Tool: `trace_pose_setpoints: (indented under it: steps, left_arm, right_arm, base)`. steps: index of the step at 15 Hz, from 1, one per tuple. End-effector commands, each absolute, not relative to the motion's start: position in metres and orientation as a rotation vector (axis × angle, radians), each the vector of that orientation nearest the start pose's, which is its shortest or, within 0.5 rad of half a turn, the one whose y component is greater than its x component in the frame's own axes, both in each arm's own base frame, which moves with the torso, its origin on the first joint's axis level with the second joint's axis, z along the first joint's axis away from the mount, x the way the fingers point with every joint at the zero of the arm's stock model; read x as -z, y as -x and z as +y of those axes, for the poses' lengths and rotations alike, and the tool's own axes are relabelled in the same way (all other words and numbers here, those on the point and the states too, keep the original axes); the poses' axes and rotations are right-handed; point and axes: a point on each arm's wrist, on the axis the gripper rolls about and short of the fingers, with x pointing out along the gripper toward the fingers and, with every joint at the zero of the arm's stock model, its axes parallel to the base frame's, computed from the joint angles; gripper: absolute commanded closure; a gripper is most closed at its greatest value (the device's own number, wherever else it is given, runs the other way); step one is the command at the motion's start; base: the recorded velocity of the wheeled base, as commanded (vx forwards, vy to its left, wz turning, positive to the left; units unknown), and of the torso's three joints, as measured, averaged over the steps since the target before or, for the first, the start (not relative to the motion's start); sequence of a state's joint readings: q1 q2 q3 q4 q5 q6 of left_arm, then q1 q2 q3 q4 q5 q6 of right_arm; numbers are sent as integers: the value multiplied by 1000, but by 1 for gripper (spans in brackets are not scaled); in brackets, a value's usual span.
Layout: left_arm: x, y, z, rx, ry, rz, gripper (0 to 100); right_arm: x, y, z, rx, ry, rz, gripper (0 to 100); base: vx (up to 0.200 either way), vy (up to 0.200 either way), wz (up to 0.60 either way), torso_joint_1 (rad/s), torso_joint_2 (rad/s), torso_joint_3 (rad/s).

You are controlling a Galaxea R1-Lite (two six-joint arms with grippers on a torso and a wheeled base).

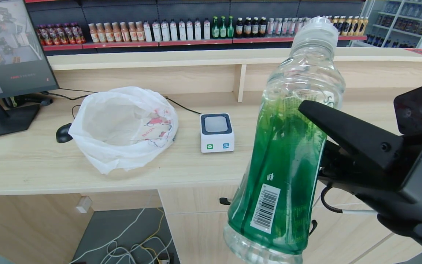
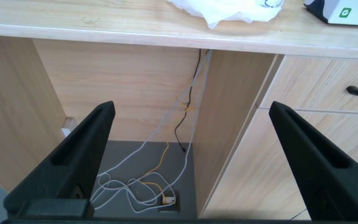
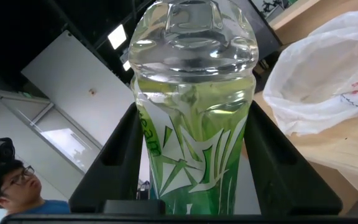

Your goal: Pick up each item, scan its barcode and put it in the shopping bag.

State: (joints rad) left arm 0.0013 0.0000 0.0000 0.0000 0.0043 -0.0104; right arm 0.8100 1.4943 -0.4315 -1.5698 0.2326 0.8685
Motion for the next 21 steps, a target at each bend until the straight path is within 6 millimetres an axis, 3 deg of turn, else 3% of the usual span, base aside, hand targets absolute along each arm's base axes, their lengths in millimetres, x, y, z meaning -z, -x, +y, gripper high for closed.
trace_pose_setpoints:
  steps: [1, 9, 16, 21]
  left_arm:
    - [-75, 23, 0, -6, 11, 0, 0]
    - [-75, 23, 0, -6, 11, 0, 0]
    - [-75, 23, 0, -6, 11, 0, 0]
    - [-75, 23, 0, -6, 9, 0, 0]
  right_arm:
    - [-233, -146, 161, -1188, -920, -35, 100]
    - [-230, -148, 163, -1166, -804, -95, 100]
    - [-222, -167, 185, -1106, -444, -279, 100]
    - [-219, -176, 188, -908, -253, -392, 100]
  base:
    - [0, 0, 0, 0, 0, 0]
    - [0, 0, 0, 0, 0, 0]
    - [0, 0, 0, 0, 0, 0]
    - [0, 0, 0, 0, 0, 0]
